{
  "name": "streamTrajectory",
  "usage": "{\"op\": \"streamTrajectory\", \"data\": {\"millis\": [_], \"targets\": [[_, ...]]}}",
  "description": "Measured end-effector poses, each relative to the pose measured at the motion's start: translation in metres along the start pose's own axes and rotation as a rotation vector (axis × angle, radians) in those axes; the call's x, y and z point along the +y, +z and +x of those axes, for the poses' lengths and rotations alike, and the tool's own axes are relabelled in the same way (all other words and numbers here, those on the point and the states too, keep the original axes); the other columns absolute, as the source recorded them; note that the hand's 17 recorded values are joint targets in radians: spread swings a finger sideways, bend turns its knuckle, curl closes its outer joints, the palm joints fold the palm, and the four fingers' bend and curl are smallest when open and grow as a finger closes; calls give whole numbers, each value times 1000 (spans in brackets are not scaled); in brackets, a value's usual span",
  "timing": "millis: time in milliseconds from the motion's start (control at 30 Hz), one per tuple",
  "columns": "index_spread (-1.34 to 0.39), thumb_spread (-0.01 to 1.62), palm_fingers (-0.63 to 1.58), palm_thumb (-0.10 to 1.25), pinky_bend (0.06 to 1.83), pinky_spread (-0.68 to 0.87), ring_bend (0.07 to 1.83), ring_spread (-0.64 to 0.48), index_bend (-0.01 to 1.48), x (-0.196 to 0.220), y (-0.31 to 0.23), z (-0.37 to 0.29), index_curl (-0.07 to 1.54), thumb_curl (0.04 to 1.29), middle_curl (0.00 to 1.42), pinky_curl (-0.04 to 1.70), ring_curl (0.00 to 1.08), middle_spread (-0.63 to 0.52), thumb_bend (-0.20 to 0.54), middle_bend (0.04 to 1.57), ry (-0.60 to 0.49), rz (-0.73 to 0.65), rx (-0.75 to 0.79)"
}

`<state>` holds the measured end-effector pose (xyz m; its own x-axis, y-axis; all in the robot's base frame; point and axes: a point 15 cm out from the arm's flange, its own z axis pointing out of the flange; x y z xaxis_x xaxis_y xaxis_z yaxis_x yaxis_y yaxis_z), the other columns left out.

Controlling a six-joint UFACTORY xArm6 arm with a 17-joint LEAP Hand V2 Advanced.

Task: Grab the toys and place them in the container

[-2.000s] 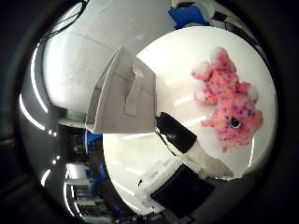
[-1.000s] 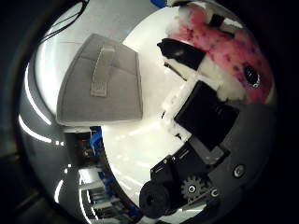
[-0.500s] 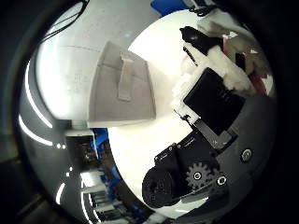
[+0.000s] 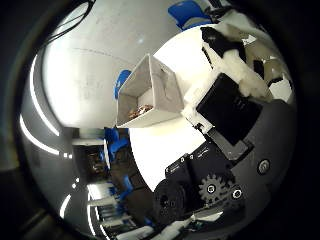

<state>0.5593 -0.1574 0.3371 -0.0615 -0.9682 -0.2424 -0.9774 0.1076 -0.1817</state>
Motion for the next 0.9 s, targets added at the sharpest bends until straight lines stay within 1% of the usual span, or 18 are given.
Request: {"op": "streamTrajectory", "data": {"millis": [33,67,100,167,200,233,267,300,333,400,433,500,533,667,733,900], "targets": [[-225,991,1102,915,1345,-207,1453,-189,1000,0,2,2,784,695,651,700,587,-122,-44,1357,6,-1,0],[-231,997,1087,882,1327,-231,1432,-196,935,-1,2,5,772,677,643,690,581,-124,-38,1337,12,2,2],[-247,1003,1020,841,1302,-288,1414,-212,784,-1,3,9,753,653,626,667,567,-132,-36,1291,17,3,4],[-270,1025,835,804,1275,-390,1397,-237,544,-2,10,16,727,617,610,640,561,-151,-30,1216,28,1,5],[-284,1050,621,786,1242,-437,1386,-252,387,-2,17,19,687,595,594,621,552,-165,-28,1145,34,-10,4],[-306,1079,433,769,1165,-397,1330,-245,360,-2,24,23,664,572,573,602,536,-171,-27,1068,38,-18,5],[-319,1100,267,753,1059,-297,1252,-219,389,-2,31,26,655,554,557,583,513,-169,-27,1030,43,-25,5],[-330,1120,144,735,1006,-137,1165,-165,403,-3,37,29,629,535,516,557,476,-146,-26,922,46,-27,6],[-335,1133,95,713,969,48,1080,-94,400,-5,43,32,592,512,475,514,428,-111,-26,830,50,-28,7],[-325,1142,57,697,937,243,987,10,377,-9,55,38,550,487,430,469,377,-67,-23,733,56,-26,10],[-316,1142,19,688,935,287,949,51,361,-11,62,41,537,481,414,458,359,-46,-26,693,60,-25,11],[-297,1144,24,665,895,420,855,142,325,-14,75,46,492,456,375,414,311,12,-23,605,68,-23,12],[-288,1146,22,655,879,455,811,166,308,-16,81,47,476,446,360,398,290,33,-24,566,72,-23,13],[-264,1146,44,630,813,509,697,221,236,-25,103,50,427,420,325,348,240,95,-22,465,90,-12,20],[-255,1145,73,625,775,515,652,232,196,-27,114,49,408,410,315,323,222,117,-21,427,95,-12,21],[-249,1136,125,621,717,526,594,243,167,-31,137,46,366,397,307,286,202,134,-22,367,106,-20,28]]}}
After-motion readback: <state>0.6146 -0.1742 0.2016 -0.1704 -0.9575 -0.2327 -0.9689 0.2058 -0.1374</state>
